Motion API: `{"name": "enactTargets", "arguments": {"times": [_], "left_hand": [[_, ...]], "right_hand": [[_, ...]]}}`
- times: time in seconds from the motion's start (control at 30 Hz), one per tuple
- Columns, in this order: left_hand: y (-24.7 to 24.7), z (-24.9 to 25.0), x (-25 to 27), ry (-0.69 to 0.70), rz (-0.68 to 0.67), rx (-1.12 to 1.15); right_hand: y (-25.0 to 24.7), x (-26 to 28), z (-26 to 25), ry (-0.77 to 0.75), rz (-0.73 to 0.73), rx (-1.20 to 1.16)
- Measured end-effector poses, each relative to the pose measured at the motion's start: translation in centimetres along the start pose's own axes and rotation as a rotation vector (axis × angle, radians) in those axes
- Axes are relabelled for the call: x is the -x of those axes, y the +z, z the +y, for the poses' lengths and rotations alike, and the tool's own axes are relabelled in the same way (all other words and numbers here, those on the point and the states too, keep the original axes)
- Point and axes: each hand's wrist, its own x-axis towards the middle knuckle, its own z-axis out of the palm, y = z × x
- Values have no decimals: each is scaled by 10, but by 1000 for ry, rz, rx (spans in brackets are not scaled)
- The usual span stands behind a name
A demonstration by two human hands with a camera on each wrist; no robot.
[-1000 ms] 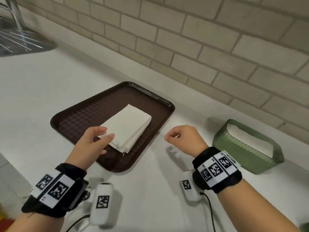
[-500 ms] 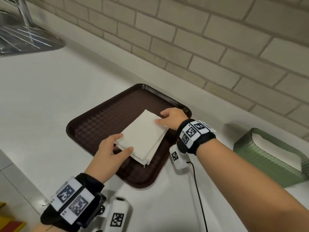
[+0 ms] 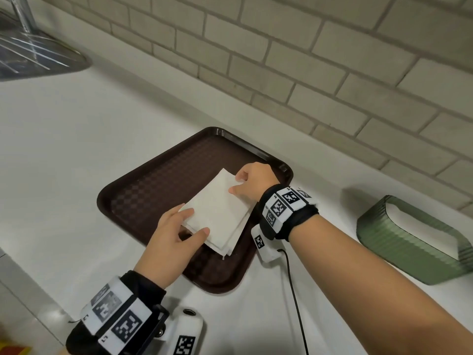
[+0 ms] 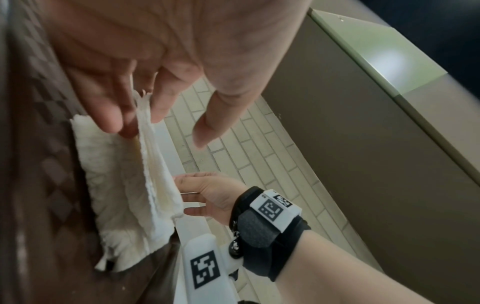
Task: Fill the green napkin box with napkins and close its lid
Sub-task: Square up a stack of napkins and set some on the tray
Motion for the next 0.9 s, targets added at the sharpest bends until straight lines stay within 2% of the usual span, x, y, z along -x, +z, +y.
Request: {"name": "enactTargets", "arguments": {"times": [0.2, 0.53, 0.73, 0.9], "left_hand": [[0, 1, 6, 86, -3, -70], [-5, 0, 2, 10, -14, -55], [-10, -1, 0, 27, -50, -85], [-10, -2, 0, 23, -46, -23]], "right_hand": [[-2, 4, -1, 4, -35, 23], [-17, 0, -12, 38, -213, 137], [-23, -7, -9, 47, -207, 123], [-29, -7, -3, 40, -254, 44]]}}
